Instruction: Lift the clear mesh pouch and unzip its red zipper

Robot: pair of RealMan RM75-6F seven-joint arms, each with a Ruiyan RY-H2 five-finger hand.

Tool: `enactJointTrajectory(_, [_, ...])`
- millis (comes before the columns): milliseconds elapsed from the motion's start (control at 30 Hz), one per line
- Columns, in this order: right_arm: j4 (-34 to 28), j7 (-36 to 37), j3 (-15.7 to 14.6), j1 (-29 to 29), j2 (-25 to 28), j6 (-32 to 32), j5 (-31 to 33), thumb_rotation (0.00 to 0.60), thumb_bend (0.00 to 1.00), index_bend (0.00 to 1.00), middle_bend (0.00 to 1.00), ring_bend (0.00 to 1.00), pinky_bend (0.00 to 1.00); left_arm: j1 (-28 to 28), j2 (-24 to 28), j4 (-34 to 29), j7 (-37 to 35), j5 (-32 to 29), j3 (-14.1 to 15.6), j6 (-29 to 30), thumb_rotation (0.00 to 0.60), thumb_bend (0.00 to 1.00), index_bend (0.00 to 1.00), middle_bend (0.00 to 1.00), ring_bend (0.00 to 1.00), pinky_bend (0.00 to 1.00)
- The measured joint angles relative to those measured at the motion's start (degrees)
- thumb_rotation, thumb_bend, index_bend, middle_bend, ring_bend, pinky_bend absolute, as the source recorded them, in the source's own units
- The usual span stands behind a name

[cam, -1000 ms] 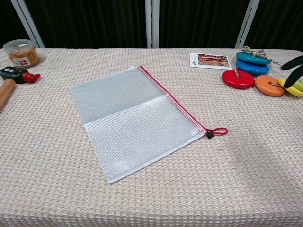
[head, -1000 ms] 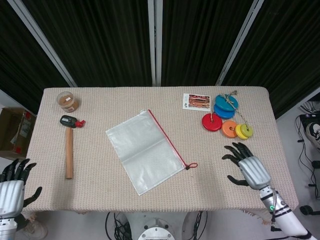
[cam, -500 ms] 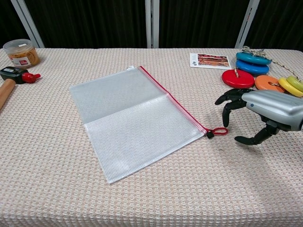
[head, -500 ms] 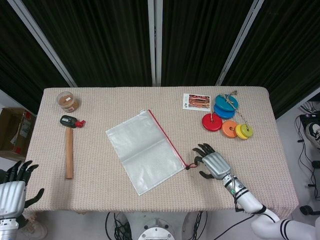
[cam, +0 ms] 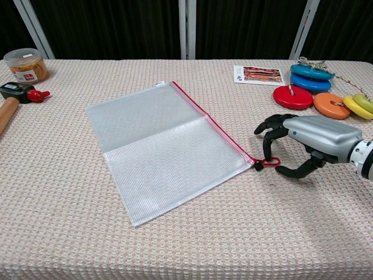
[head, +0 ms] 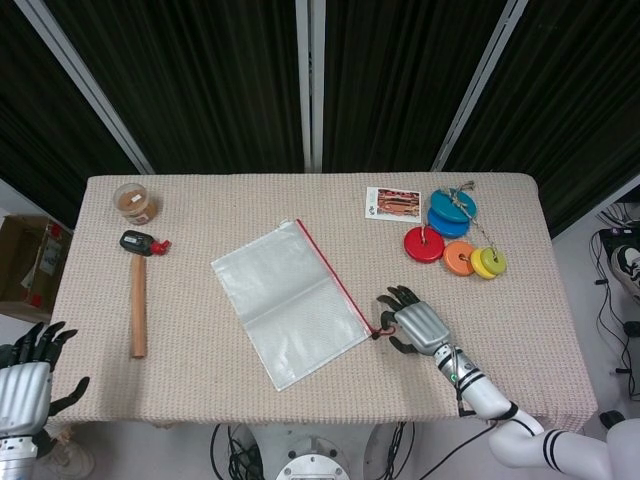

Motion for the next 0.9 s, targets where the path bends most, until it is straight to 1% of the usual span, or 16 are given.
enactJointTrajectory(200, [0.8, -0.3, -0.2, 0.5, -0.9, -0.5, 0.4, 0.6, 0.33, 0.51, 0.15, 0.0, 0.05, 0.3, 0.0, 0.4, -1.4, -0.1, 0.0, -0.1, 0.6, 0.21, 0.2, 0.13, 0.04, 0.13])
enactJointTrajectory(300, [1.4, -0.3, -0.2, 0.5, -1.7, -0.1, 0.6, 0.6, 0.38, 0.57, 0.18, 0.0, 0.05, 0.3, -0.1, 0.7, -1.8, 0.0, -0.1, -0.2, 0.6, 0.21, 0.2, 0.13, 0.04, 0.13])
enactJointTrajectory(333, [1.6, -0.3, -0.1, 0.5, -1.9, 0.2, 0.6, 0.6, 0.41, 0.6, 0.19, 0.0, 0.05, 0.3, -0.1, 0.7, -1.9, 0.1, -0.1, -0.2, 0.6, 0.21, 0.2, 0.13, 0.04, 0.13])
enactJointTrajectory(433, [2.1, -0.2, 0.1, 0.3, -2.5, 1.6, 0.5, 0.6, 0.48, 0.66, 0.23, 0.0, 0.05, 0.2, -0.1, 0.9, -2.3, 0.7, -0.2, -0.1, 0.6, 0.19, 0.2, 0.13, 0.04, 0.13])
enactJointTrajectory(567, [1.9, -0.5, 0.6, 0.0, -2.5, 3.8, 0.3, 0.6, 0.51, 0.7, 0.24, 0.0, 0.06, -0.2, 0.0, 0.8, -2.5, 1.5, -0.6, 0.0, 0.6, 0.17, 0.2, 0.13, 0.04, 0.13])
enactJointTrajectory(733, [-1.6, -1.4, 1.1, 0.1, -0.5, 5.8, -0.6, 0.6, 0.51, 0.71, 0.24, 0.0, 0.05, -1.5, 0.1, -1.0, -3.8, 3.1, -1.3, -0.3, 0.6, 0.15, 0.2, 0.13, 0.04, 0.14])
enactJointTrajectory(833, [-5.8, -2.4, 1.7, 0.6, 1.9, 6.5, -1.5, 0.6, 0.51, 0.71, 0.24, 0.0, 0.05, -3.1, 0.5, -3.3, -5.2, 4.6, -1.7, -1.3, 0.6, 0.16, 0.22, 0.14, 0.05, 0.14])
enactJointTrajectory(900, [-9.6, -3.4, 2.2, 1.2, 3.9, 6.8, -2.1, 0.6, 0.51, 0.71, 0.22, 0.0, 0.05, -4.3, 0.8, -4.8, -6.6, 5.8, -1.9, -2.4, 0.6, 0.17, 0.24, 0.14, 0.06, 0.14])
